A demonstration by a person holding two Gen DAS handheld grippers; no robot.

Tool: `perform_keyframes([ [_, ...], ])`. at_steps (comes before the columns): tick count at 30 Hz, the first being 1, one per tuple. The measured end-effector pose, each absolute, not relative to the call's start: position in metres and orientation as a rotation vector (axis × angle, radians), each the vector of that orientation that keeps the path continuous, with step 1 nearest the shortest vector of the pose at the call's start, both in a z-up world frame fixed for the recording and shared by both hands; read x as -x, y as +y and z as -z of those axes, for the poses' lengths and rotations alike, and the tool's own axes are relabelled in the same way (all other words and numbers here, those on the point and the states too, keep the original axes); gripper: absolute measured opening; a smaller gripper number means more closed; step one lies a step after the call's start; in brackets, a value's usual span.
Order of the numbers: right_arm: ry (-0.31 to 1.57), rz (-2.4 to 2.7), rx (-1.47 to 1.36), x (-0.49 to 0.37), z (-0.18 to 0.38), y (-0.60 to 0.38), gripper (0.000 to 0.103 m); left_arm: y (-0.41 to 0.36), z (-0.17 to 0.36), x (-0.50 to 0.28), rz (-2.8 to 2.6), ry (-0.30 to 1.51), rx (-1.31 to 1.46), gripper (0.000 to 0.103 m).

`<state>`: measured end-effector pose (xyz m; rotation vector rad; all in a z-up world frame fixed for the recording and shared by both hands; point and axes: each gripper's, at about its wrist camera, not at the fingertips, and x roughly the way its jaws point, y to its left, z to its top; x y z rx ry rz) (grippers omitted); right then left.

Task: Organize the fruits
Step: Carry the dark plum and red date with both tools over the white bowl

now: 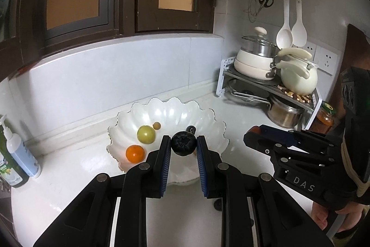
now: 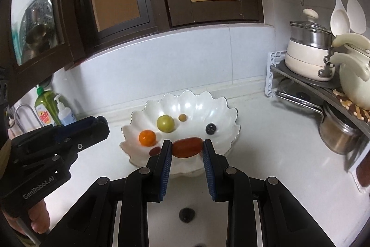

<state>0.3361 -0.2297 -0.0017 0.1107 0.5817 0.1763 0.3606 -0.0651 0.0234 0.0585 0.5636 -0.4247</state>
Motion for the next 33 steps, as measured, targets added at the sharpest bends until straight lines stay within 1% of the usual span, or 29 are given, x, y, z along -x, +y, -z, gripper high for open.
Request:
perform_keyframes([
  [14,0.625,-0.157,-0.084,-0.391,-0.006,-0.229,0.029,-0.078,-0.034,-0.408,0.416,0.594,-0.085,0.023],
  [23,0.723,-0.132,-0.081,-0.429,0.002,-0.237,0.029,-0.087,-0.024,-0.448,0.415,0.683,-0.089,0.023],
  [33,0.816,-0.108,-0.066,-0.463,0.013,-0.237,0.029,-0.093,0.000,-0.491,0.392,0.811,-0.076,0.023],
])
